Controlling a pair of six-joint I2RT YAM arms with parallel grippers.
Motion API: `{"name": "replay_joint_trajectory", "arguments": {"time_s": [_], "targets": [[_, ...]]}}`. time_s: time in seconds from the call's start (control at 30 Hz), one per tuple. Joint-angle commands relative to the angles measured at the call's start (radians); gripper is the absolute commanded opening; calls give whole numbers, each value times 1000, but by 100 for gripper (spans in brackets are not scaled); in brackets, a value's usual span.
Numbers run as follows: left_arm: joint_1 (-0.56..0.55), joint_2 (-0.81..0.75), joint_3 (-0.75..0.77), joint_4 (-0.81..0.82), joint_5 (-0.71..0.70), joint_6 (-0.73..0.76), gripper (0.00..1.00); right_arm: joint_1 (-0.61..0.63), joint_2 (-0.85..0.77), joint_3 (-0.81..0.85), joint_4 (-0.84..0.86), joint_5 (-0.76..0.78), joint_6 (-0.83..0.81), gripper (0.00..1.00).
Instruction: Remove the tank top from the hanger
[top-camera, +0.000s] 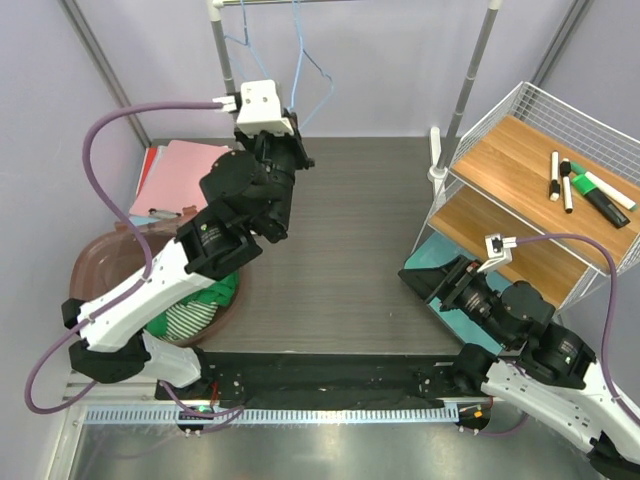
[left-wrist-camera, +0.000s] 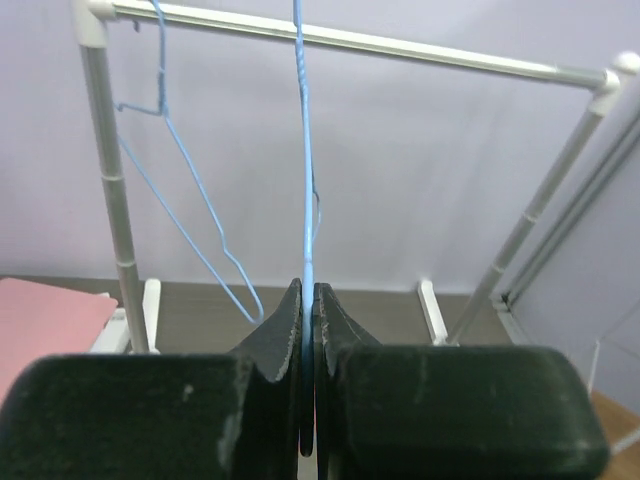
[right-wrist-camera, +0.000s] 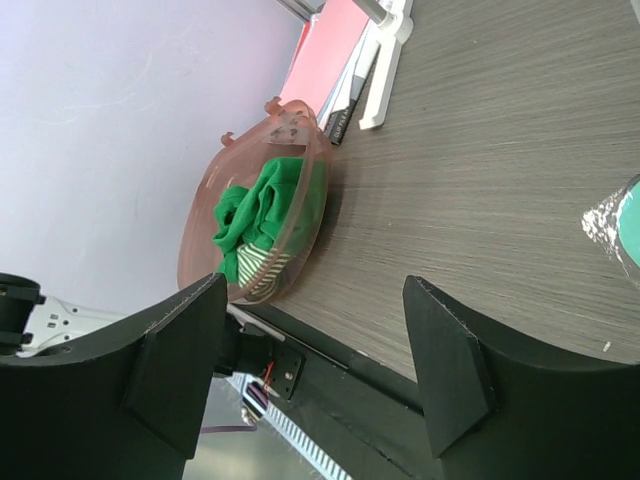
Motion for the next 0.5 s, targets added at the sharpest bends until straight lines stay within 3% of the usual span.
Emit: {"name": "replay_joint_trajectory", "arguments": {"time_s": [0.0,0.47], "targets": [[71,38,98,75,35,15,0,1,-33,15,25,26,39,77],[200,157,210,4,52,-25,0,1,-28,20,23,25,41,77]]}}
